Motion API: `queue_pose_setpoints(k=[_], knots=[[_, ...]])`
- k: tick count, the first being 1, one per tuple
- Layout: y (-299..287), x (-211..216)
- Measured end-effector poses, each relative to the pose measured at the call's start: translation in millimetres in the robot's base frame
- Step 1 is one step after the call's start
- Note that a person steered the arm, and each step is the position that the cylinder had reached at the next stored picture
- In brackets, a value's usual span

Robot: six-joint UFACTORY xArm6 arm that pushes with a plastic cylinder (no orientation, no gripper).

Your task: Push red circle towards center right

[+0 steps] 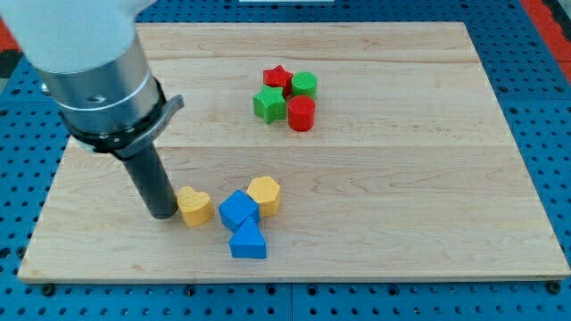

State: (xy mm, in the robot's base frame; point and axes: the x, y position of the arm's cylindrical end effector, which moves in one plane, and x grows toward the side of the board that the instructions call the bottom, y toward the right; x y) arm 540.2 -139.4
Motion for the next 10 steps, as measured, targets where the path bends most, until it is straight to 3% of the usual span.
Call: queue_pose_setpoints(k=[1, 3, 5, 7, 8, 10], knots=[[-7, -18], [26, -111], [96, -161], [203, -158], [217, -134], [183, -81]])
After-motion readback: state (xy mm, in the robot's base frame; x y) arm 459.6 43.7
